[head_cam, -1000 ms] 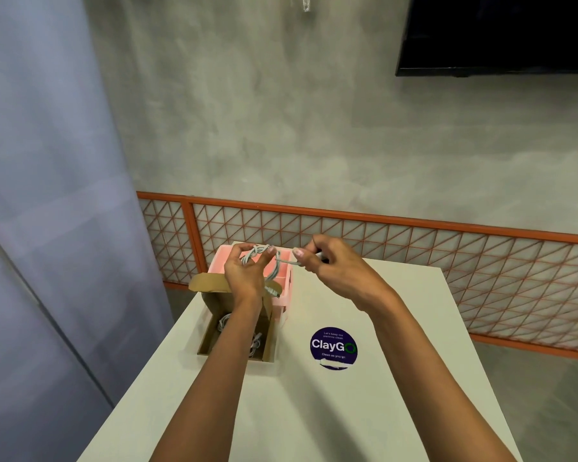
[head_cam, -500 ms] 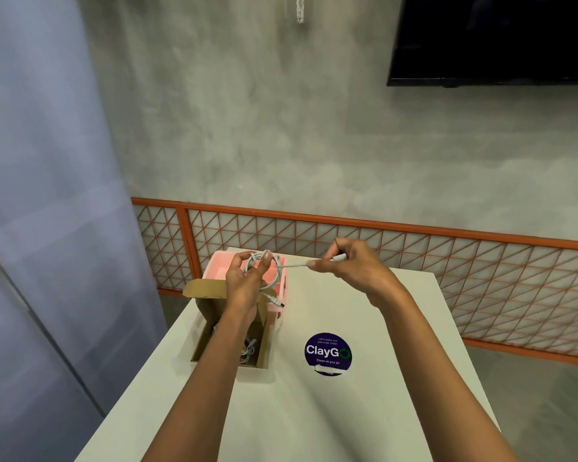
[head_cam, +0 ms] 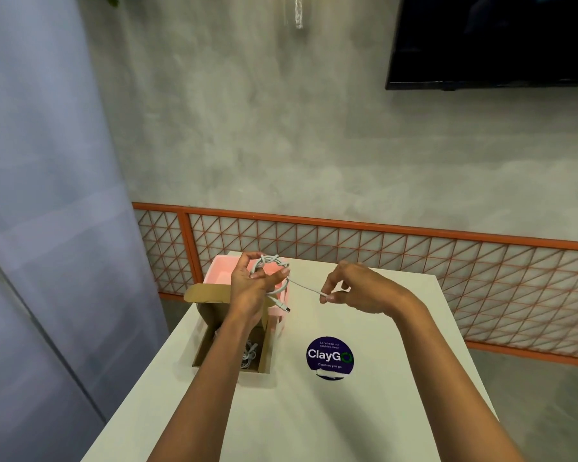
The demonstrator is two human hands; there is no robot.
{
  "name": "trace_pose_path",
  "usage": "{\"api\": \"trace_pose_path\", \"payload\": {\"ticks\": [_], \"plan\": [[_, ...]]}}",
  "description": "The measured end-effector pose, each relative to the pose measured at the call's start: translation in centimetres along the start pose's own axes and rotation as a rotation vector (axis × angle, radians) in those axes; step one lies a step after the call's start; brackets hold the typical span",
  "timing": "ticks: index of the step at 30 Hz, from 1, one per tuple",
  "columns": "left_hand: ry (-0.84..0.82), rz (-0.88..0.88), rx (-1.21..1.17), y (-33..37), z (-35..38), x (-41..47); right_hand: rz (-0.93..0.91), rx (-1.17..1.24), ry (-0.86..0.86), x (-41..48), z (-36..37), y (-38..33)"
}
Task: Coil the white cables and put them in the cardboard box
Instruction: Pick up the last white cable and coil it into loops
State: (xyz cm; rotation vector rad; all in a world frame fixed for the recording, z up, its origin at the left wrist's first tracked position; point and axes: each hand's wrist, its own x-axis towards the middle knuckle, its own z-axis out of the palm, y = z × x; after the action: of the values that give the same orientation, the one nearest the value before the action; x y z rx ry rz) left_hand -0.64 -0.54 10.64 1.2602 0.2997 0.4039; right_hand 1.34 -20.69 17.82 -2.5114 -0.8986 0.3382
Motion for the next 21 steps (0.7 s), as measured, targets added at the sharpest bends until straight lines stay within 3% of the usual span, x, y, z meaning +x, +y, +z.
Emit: {"api": "trace_pose_path", "payload": {"ticks": [5,9,13,16,21], "plan": [[-0.003,0.075,0.013,0.0,0.5,-0.3,-0.037,0.224,0.118,1.0,2.1,-0.5],[0.002,0.065,-0.035,0.6,1.1,-0.8,0.015,0.331,0.380,1.8,3.6,0.3],[-0.031,0.024,-0.113,0.7,1.9,-0.9,0.126,0.752,0.612,3.0,4.9,0.7],[-0.068,0.009,-0.141,0.9,2.7,-1.3,0.167,1.010,0.658,3.8,5.6,0.6],[-0.057,-0.104,-0.074,0.6,2.4,-1.6,0.193,1.144,0.641,4.2,5.5,0.9]]}}
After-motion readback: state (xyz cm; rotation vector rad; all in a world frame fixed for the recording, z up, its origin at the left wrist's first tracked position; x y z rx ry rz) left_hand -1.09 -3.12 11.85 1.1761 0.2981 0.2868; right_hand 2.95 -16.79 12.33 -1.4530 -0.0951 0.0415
